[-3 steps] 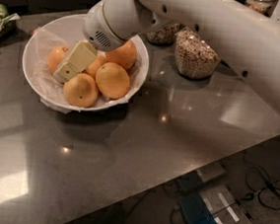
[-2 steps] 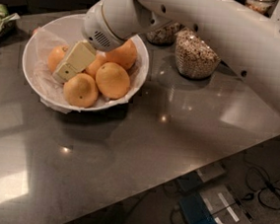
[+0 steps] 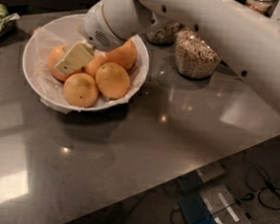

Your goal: Pick orange from white bowl

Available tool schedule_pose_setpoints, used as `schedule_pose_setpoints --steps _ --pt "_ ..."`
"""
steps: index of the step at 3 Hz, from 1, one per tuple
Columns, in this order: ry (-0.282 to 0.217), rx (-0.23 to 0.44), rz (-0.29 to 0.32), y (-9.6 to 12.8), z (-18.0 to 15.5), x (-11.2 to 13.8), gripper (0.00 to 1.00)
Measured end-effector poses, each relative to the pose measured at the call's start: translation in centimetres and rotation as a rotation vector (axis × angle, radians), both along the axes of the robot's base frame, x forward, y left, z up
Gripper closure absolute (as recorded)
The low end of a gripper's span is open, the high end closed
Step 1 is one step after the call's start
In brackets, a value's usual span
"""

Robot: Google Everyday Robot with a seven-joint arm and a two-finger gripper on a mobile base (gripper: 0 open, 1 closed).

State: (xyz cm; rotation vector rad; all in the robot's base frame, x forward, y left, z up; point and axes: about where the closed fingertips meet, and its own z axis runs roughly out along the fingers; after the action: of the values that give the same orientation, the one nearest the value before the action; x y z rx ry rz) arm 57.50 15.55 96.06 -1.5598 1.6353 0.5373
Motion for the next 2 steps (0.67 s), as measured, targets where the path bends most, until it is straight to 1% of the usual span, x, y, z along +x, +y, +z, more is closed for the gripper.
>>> schedule_pose_setpoints --steps 1,2 --pt "0.002 0.000 0.001 0.1 -0.1 0.0 0.27" --pt "0.018 -0.008 0.006 0.6 -1.1 0.7 0.36"
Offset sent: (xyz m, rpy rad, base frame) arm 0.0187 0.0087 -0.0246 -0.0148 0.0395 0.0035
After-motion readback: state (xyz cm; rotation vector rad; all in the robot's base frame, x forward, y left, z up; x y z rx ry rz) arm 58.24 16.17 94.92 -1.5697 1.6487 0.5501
